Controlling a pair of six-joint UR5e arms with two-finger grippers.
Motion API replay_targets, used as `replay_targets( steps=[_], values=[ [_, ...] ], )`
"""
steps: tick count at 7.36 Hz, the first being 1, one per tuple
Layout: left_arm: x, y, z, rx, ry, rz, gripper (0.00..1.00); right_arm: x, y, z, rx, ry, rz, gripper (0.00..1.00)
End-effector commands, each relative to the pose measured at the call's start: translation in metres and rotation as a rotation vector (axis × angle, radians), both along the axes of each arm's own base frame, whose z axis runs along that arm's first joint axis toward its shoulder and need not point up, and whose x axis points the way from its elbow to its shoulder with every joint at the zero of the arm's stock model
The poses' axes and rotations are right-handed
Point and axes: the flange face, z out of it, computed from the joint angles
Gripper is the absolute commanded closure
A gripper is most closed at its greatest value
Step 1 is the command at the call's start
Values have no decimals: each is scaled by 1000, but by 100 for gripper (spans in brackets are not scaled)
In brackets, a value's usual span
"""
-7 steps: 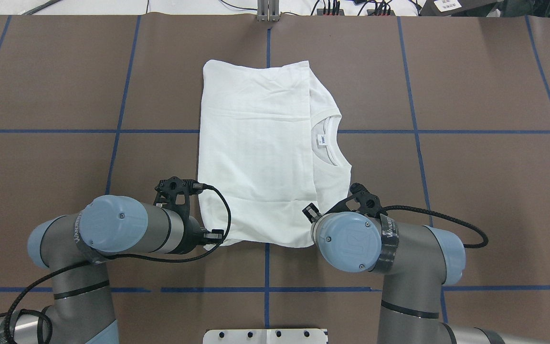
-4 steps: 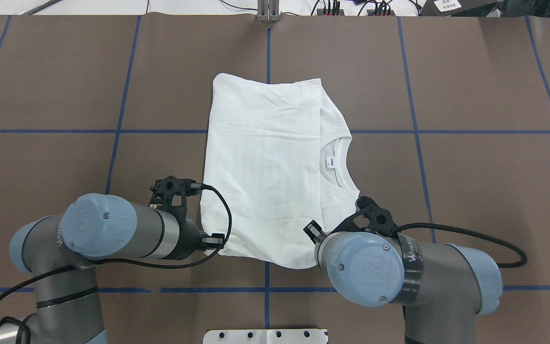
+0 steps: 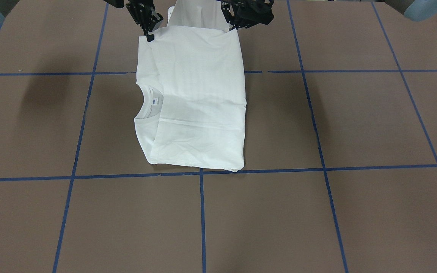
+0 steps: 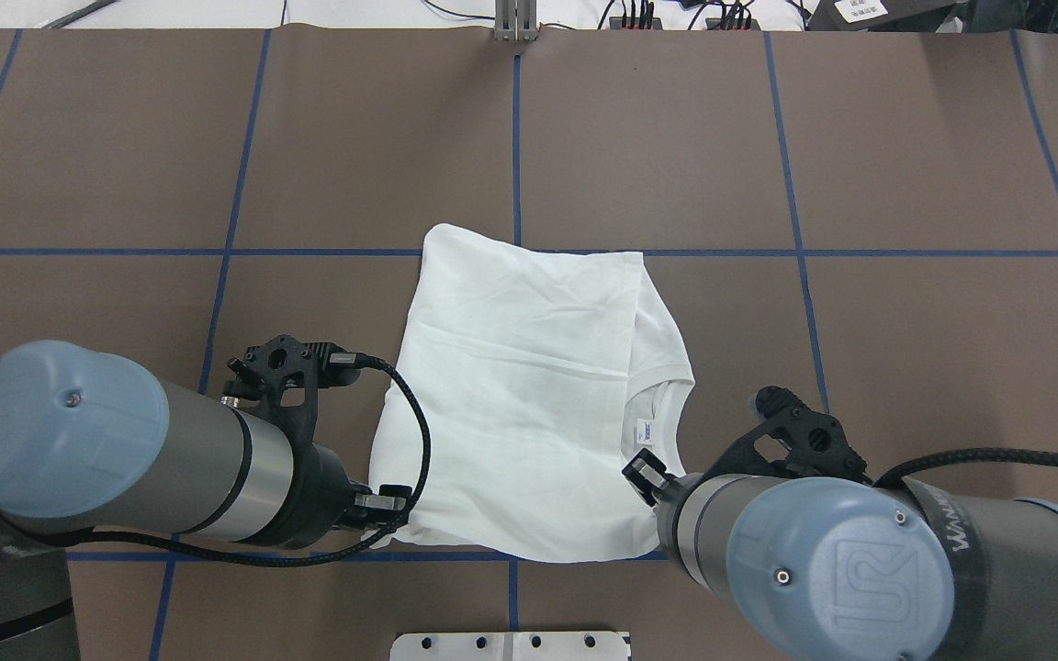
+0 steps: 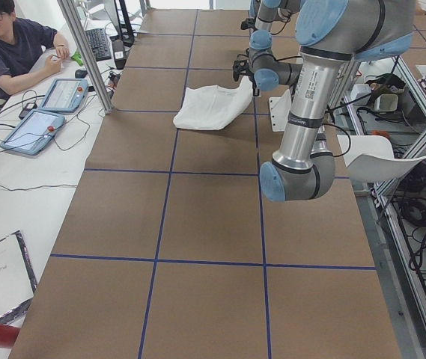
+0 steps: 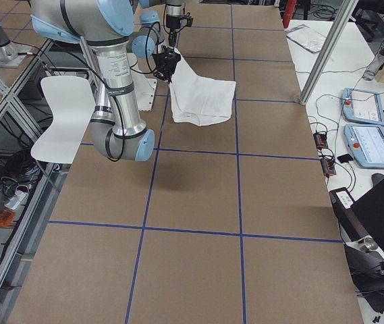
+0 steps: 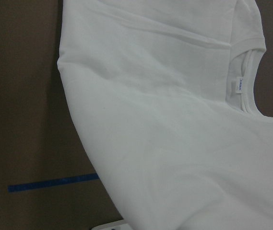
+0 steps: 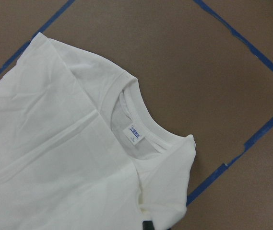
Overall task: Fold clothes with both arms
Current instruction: 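Lift the near edge with both grippers and fold it over toward the collar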
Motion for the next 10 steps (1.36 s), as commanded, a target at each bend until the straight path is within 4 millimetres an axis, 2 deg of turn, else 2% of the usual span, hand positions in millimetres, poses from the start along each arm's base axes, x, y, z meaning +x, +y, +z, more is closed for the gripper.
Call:
replay_targets(
  steps=[1,3,4,5,6,8,9,10],
  values=[
    [19,-52,-8,17,-49,-61,100,1,-40,2,69,50,8,100],
    [49,-100,10,97,-133,-147,100,-31,-83,7,106,92,19,100],
    [54,-122,21,101,-153,-166,100,-45,-105,18,116,93,37,100],
    [71,-141,28,99,-166,-181,100,-60,-126,30,126,93,52,100],
    [89,-157,29,113,-192,-212,100,-67,-146,44,128,106,70,100],
    [109,-178,43,120,-191,-233,100,-79,-176,63,166,134,57,100],
    [118,-192,45,128,-195,-255,100,-95,-193,61,166,134,70,100],
    [117,-207,45,131,-200,-277,100,-99,-207,55,157,138,80,100]
  ],
)
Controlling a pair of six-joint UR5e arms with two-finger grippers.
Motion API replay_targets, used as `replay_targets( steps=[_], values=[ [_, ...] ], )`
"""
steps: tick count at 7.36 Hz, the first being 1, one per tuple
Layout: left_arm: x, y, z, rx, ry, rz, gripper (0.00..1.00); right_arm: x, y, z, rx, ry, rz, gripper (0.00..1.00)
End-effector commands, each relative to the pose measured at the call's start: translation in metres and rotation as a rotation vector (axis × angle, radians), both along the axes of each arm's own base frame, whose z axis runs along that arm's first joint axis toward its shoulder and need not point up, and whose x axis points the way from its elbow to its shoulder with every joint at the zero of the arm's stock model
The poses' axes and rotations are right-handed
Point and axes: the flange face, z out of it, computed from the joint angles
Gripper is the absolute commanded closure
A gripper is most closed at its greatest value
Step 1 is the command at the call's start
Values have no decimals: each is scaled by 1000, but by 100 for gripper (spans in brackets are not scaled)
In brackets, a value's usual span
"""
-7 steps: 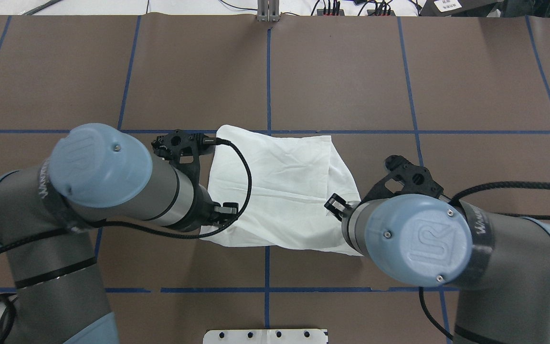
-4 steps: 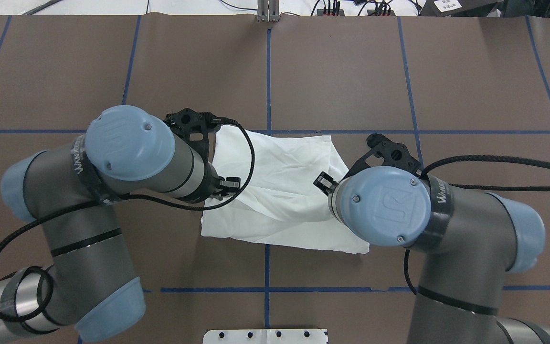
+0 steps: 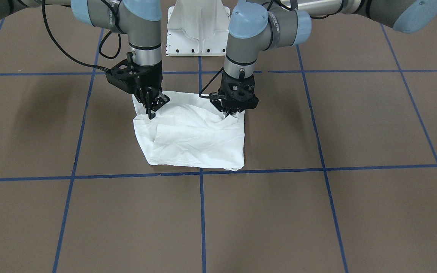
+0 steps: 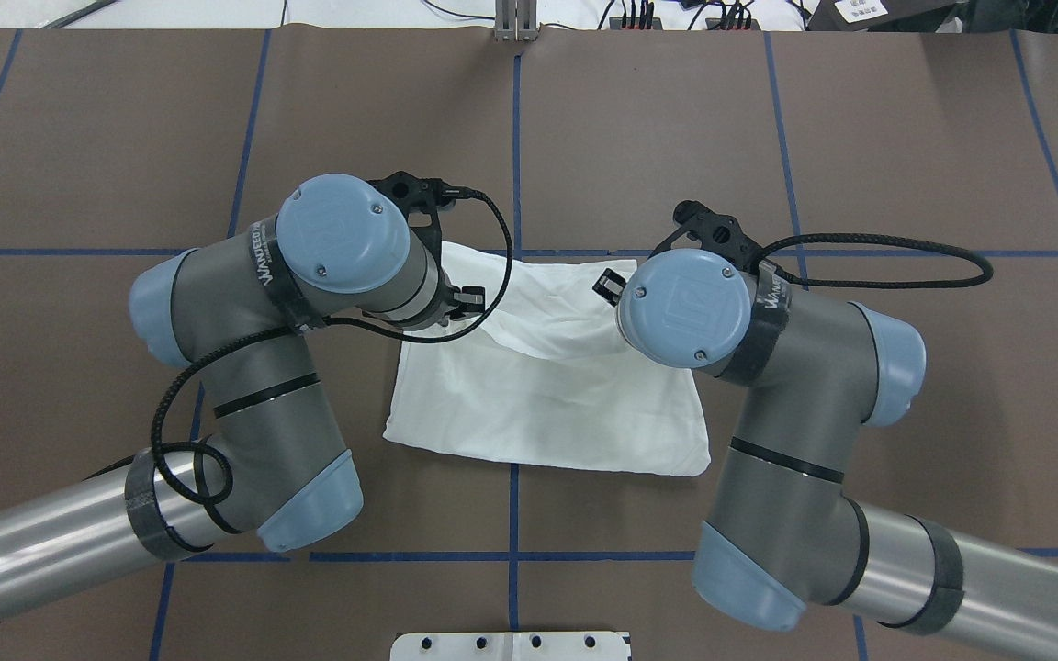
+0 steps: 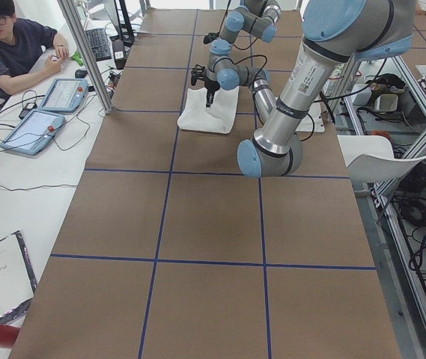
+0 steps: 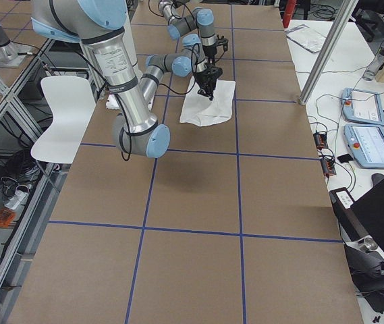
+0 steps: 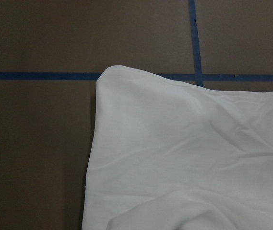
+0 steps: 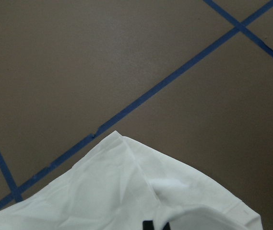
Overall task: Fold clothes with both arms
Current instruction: 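Lift the near edge with both grippers and fold it over toward the collar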
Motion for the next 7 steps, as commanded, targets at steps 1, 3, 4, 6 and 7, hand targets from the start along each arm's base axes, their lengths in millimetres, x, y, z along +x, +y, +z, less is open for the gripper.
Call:
replay_targets(
  steps=[1,3,4,6,7],
  values=[
    [3,-30,5,38,-26,-11,100,-8,-25,-2,-7,6,14,100],
    [5,-58,22,63,-25,-27,100,-6,-36,5,-10,26,13,100],
    [18,-67,32,67,-20,-27,100,-9,-39,11,-9,33,8,100],
    [17,-74,36,70,-18,-34,96,-28,-53,32,13,10,7,66],
    [15,-74,40,88,-17,-25,1,-30,-59,38,45,41,-38,1]
  ],
)
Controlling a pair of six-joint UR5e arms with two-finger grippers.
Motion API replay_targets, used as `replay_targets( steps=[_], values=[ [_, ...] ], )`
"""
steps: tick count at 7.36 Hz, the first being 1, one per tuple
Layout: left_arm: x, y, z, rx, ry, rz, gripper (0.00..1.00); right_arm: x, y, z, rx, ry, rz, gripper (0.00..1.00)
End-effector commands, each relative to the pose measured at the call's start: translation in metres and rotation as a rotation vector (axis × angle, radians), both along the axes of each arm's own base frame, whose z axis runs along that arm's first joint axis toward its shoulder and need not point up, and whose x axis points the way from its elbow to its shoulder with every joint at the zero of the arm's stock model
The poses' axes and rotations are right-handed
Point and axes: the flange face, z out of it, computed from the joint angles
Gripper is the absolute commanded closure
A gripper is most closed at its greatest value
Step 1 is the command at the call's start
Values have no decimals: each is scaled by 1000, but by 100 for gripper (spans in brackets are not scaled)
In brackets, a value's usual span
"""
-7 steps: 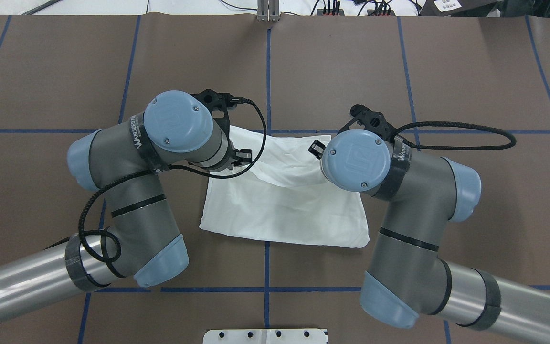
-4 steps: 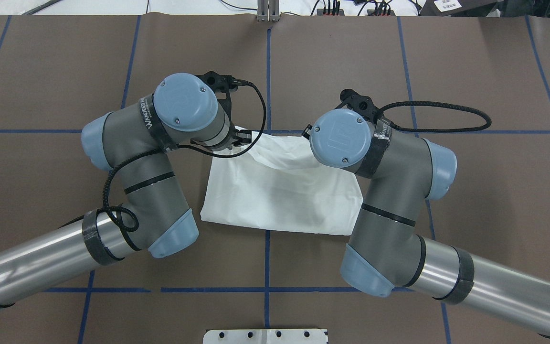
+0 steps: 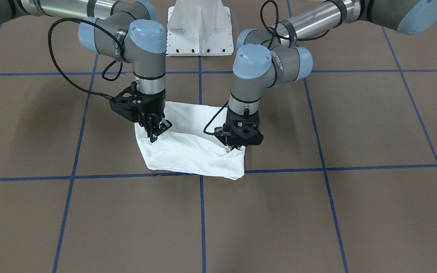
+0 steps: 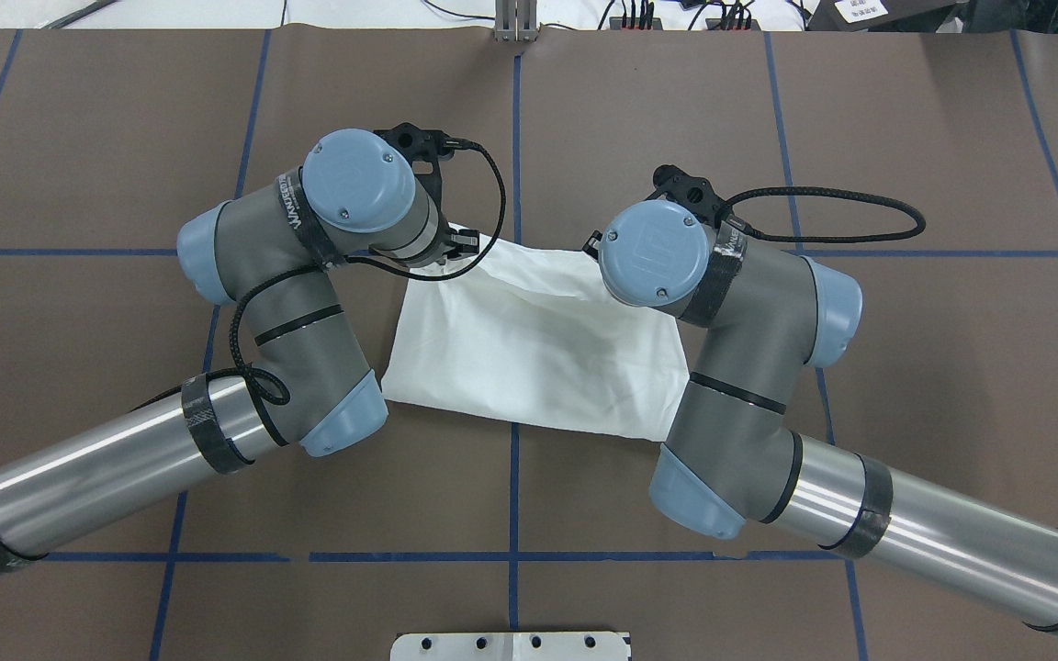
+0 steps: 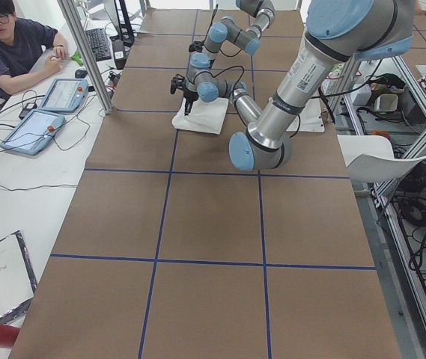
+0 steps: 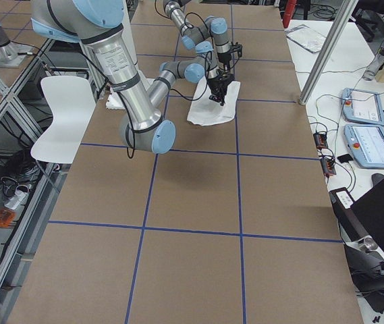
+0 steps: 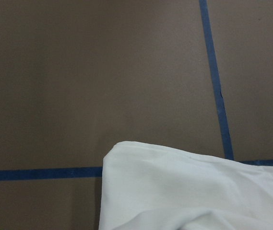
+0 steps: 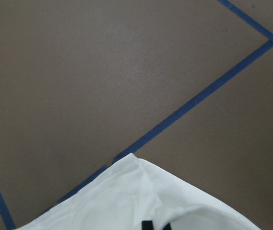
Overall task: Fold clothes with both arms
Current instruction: 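Lift the near edge with both grippers and fold it over toward the collar, then lower the folded edge onto the shirt and open both grippers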
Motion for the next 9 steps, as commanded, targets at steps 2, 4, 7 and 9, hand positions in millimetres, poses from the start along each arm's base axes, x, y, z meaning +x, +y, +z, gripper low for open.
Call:
replay_targets(
  steps=[2,4,7,9],
  values=[
    [-21,-3,-10,66,31,19,0,23,-26,1,-27,-43,-98,0],
    [-42,14,4,87,38,31,0,58,-31,-13,0,-86,-160,0],
    [6,25,30,48,-25,75,0,72,-18,-1,16,-84,-194,0],
    [34,3,36,31,-76,77,0,71,-16,-5,22,-89,-197,0]
  ],
)
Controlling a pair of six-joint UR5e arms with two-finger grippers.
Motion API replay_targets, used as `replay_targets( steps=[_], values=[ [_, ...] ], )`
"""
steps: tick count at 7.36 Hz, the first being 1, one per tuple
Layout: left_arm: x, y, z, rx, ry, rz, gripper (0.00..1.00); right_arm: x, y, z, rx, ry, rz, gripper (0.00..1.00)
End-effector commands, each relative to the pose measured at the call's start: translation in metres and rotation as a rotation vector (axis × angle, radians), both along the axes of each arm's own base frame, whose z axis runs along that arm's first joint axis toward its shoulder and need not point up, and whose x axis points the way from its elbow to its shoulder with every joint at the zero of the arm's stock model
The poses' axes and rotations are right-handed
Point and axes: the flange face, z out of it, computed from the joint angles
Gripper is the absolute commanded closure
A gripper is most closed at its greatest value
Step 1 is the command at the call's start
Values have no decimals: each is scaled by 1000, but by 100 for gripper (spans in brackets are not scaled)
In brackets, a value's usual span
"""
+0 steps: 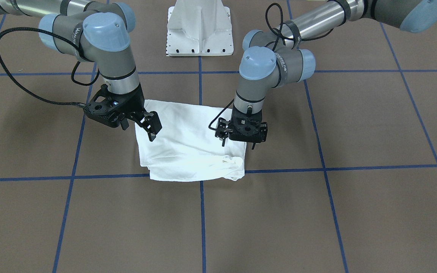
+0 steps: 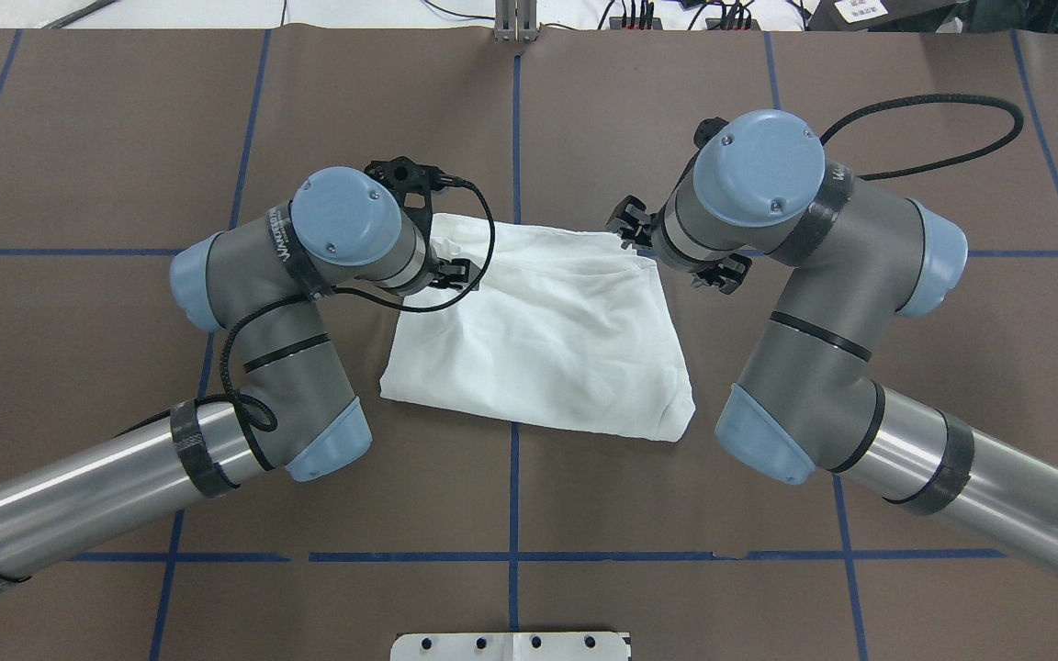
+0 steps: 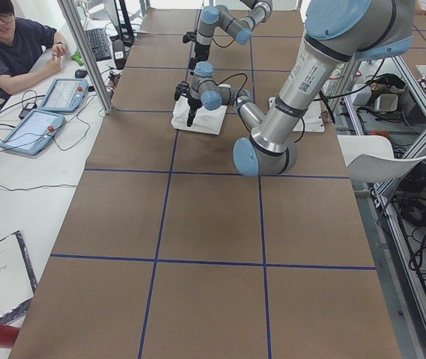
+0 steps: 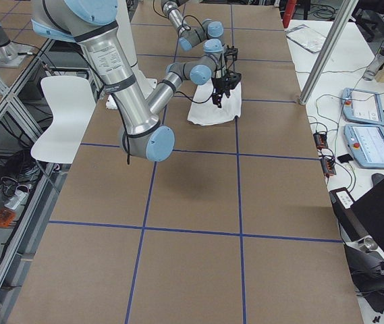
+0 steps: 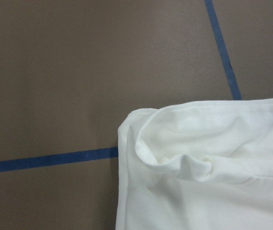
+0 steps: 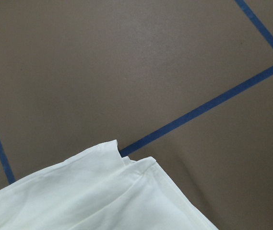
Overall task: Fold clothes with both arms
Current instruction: 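Lower the folded edge onto the shirt and open both grippers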
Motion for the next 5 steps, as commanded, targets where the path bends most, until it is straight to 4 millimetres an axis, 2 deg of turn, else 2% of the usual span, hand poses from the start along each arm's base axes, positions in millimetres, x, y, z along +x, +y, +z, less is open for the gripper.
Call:
replay_targets(
  steps=[1,2,3,4,5],
  values=[
    [2,-37,12,17,-63,-32,0,0,1,1,1,2,-1,0],
    [1,-62,12,2,-85,-58,0,-4,3,2,3,4,-5,0],
    [6,-100,-4,-15,-107,-89,0,-6,4,3,4,6,-6,0],
    [7,-124,-16,-24,-118,-109,0,-7,5,3,4,9,-7,0],
    [0,-133,-15,-21,-116,-120,0,-9,5,6,4,12,-8,0]
  ],
)
